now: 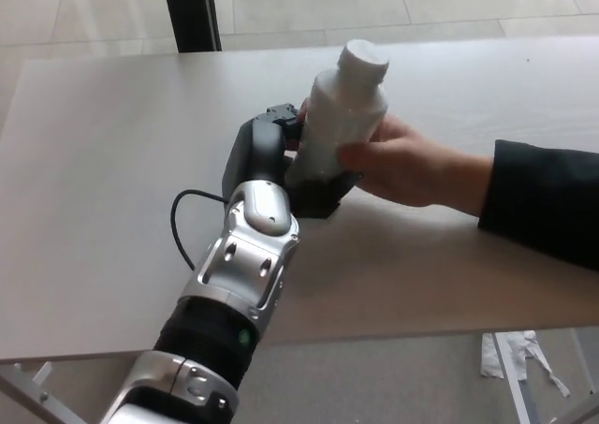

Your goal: Pick up a bottle and hand it

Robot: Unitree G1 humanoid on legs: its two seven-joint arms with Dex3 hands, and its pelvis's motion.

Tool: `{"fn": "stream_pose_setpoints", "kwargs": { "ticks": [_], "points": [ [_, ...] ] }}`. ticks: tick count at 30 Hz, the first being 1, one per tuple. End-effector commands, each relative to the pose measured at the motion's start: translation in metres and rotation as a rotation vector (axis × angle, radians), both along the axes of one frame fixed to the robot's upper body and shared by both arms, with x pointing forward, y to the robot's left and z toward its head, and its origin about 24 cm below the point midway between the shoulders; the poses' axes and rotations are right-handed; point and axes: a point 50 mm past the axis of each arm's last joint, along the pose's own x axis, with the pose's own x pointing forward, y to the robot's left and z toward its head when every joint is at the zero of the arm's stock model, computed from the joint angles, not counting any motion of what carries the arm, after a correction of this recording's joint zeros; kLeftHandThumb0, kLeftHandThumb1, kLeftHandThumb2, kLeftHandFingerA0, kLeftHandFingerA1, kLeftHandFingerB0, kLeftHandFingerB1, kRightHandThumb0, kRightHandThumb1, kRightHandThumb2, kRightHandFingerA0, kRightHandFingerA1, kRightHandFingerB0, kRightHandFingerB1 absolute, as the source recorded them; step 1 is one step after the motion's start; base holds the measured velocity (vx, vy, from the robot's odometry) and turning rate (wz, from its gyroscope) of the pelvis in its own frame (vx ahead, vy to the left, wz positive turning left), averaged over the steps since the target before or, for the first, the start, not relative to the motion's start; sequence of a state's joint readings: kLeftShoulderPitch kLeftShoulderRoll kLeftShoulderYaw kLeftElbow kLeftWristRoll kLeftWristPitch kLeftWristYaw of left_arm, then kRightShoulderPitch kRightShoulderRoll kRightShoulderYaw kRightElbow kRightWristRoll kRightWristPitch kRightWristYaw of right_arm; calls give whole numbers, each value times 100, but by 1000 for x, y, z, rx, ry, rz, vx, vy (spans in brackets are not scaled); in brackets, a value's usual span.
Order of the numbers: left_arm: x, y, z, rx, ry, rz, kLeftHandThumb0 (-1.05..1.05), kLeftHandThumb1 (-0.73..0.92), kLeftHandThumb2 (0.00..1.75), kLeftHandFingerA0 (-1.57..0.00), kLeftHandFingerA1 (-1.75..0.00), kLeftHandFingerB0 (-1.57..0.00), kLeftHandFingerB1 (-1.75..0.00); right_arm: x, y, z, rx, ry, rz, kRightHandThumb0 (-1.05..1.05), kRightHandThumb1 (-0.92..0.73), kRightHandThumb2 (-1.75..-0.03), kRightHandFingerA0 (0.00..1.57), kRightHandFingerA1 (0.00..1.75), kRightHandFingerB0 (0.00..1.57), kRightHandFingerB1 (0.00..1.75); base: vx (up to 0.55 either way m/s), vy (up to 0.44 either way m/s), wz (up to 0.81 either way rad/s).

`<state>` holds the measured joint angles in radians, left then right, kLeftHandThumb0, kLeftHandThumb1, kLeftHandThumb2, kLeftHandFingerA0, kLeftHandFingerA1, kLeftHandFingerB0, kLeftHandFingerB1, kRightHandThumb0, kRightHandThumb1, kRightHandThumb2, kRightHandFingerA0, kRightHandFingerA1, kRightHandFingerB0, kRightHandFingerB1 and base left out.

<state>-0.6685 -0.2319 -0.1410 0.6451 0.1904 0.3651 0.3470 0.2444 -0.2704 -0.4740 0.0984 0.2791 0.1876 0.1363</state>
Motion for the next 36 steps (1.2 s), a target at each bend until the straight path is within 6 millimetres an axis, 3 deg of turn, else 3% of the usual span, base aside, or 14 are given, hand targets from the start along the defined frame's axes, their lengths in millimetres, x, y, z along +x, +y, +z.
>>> {"fn": "stream_pose_setpoints", "kwargs": {
  "ticks": [1, 5, 7, 13, 14, 15, 16, 17, 20, 24, 28, 31, 32, 36],
  "points": [
    [26, -64, 91, -75, -199, -61, -18, 71, 71, -79, -115, -67, -71, 7, 10, 7, -43, -36, 31, -71, -47, -92, 87, 96, 35, 60, 0, 0, 0],
    [29, -69, 100, -30, -228, -84, -19, 67, 76, -76, -126, -71, -85, 9, 11, 7, -28, -43, 32, -70, -62, -59, 73, 73, 38, 51, 0, 0, 0],
    [27, -79, 109, -48, -236, -103, -24, 64, 74, -76, -126, -67, -73, 10, 12, 8, -25, -40, 30, -70, -61, -59, 106, 112, 38, 52, 0, 0, 0],
    [19, -92, 97, 6, -247, -207, -14, 57, 99, -87, -131, -87, -101, 11, 12, 8, -31, -33, 15, -73, -46, -91, 92, 95, 39, 62, 0, 0, 0],
    [19, -91, 94, 10, -231, -211, -15, 63, 89, -83, -116, -85, -92, 11, 12, 8, -21, -33, 8, -73, -60, -59, 79, 84, 40, 54, 0, 0, 0],
    [19, -90, 93, 3, -222, -210, -23, 76, 71, -85, -109, -69, -77, 11, 12, 8, -18, -39, 9, -70, -45, -91, 88, 96, 38, 61, 0, 0, 0],
    [21, -88, 92, 7, -199, -218, -33, 75, 61, -80, -97, -44, -57, 11, 12, 7, -14, -49, 10, -72, -61, -59, 83, 91, 40, 53, 0, 0, 0],
    [22, -85, 92, 28, -174, -243, -34, 51, 99, -57, -79, -10, -51, 11, 12, 7, -20, -46, 6, -71, -61, -59, 98, 118, 40, 54, 0, 0, 0],
    [23, -72, 92, -13, -113, -287, -63, 51, 83, -76, -103, 0, -17, 8, 12, 6, -19, -43, 9, -70, -46, -93, 101, 107, 35, 59, 0, 0, 0],
    [17, -28, 92, -76, -77, -343, -101, 59, 89, -3, -16, 0, 0, 4, 9, 6, -20, -53, 21, -67, -64, -61, 115, 146, 36, 52, 0, 0, 0],
    [0, 12, 96, -120, -95, -340, -102, 60, 92, -6, -25, 0, 0, 2, 6, 5, -51, -31, 22, -73, -50, -97, 111, 123, 31, 59, 0, 0, 0],
    [-21, 47, 101, -110, -150, -353, -83, 75, 62, 0, -55, 0, 0, -2, 4, 3, -20, -39, 9, -69, -63, -61, 104, 136, 35, 49, 0, 0, 0],
    [-41, 79, 102, -107, -183, -354, -100, 67, 102, 0, -31, 0, -5, -5, 2, 2, -6, -36, -1, -66, -65, -59, 98, 118, 35, 50, 0, 0, 0],
    [-91, 152, 106, -70, -208, -312, -85, 65, 104, 0, -41, 0, -15, -10, -5, 3, -5, -27, -30, -73, -48, -93, 78, 87, 28, 57, 0, 0, 0]
  ]
}}
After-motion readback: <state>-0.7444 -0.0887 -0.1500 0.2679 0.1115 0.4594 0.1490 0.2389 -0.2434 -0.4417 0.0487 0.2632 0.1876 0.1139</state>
